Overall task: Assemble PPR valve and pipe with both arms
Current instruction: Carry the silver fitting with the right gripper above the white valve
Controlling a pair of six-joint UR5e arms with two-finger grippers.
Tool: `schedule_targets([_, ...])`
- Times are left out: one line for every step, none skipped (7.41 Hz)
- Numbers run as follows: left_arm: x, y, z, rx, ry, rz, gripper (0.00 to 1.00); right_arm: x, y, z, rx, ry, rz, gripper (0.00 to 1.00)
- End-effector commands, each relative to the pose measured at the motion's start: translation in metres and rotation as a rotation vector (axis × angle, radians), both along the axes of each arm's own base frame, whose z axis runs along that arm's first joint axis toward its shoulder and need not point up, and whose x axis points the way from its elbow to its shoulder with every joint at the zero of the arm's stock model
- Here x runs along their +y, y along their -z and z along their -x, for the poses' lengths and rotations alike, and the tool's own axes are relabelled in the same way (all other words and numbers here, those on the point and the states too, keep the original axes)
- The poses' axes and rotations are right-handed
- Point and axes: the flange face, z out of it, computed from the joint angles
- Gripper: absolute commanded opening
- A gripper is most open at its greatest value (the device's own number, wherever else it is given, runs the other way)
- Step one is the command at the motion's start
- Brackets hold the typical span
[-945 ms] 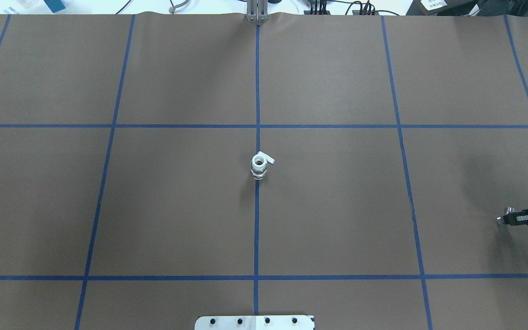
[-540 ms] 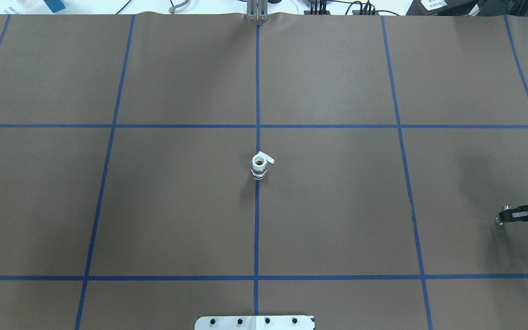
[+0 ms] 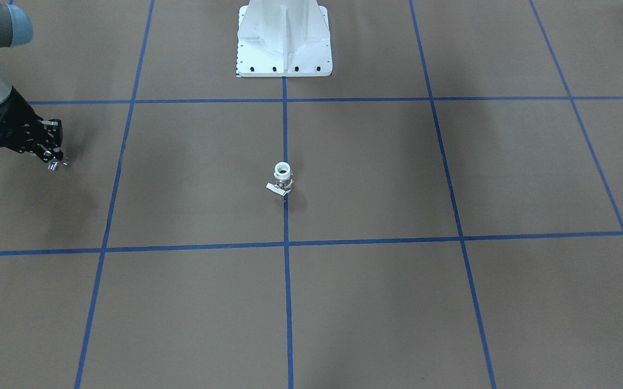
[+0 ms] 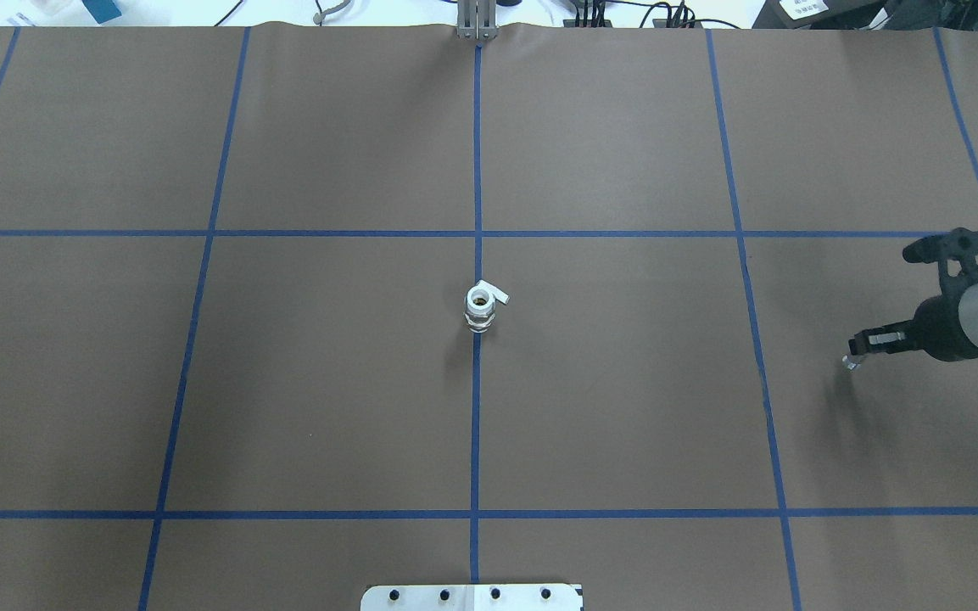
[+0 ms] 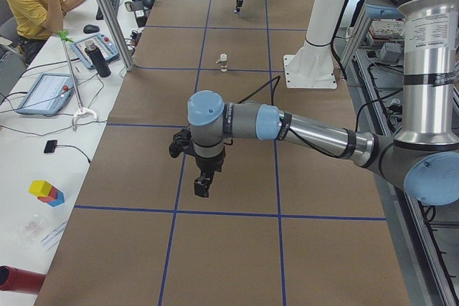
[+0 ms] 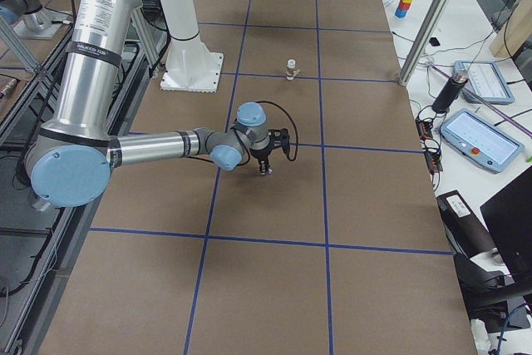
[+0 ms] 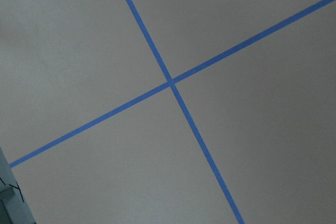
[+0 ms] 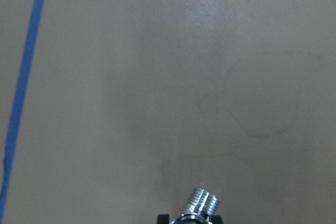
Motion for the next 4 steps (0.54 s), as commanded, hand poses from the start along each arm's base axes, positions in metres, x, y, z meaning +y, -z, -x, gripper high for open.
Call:
schedule_targets([0.035, -0.030, 0.004, 0.035, 0.047, 0.014, 1.00, -0.032, 0.099, 0.027, -0.027, -0.022, 0.043, 0.00])
schedule_targets([0.037, -0.030, 0.013, 0.035, 0.068, 0.013, 1.00, -0.051, 0.155, 0.046, -0.041, -0.059, 0.092, 0.00])
schedule_targets([0.037, -0.032, 0.013, 0.035, 0.069, 0.016, 1.00, -0.070, 0.217, 0.072, -0.037, -0.091, 0.150, 0.00])
schedule_targets([0.037, -0.030, 0.013, 0.035, 0.069, 0.013, 1.00, -0.071, 0.272, 0.103, -0.025, -0.089, 0.193, 0.00])
